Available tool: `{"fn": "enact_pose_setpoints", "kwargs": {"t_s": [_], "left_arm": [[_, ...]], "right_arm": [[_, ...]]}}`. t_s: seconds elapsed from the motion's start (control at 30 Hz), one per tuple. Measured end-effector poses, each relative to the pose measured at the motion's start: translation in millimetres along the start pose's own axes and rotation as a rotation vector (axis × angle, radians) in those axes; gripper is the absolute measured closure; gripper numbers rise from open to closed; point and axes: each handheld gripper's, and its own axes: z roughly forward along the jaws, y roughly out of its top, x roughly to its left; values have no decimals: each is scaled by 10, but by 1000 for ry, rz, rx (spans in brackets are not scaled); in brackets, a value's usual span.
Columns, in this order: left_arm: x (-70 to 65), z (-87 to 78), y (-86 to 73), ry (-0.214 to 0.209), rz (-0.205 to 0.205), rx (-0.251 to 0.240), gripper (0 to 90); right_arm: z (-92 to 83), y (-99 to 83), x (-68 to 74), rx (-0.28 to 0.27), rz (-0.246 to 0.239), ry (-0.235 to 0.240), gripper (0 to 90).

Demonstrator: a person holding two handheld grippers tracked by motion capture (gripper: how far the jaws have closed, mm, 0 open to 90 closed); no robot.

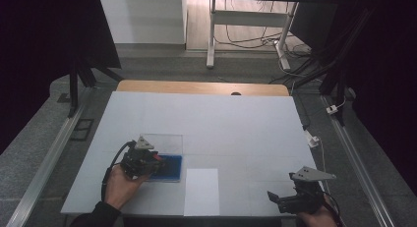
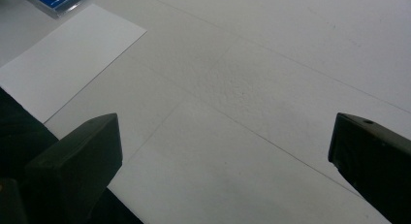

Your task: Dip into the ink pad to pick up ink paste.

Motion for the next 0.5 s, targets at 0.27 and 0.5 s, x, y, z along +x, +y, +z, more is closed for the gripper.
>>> {"fn": "enact_pose_setpoints", "kwargs": {"t_s": [0.27,0.5], "left_arm": [[82,-2,-60,-3,-24,45,583],[67,82,-55,-25,-8,75,583]], "right_arm": [[-3,-1,2,-3,-5,0,0],[0,-1,4,-1,-6,2,0]]}}
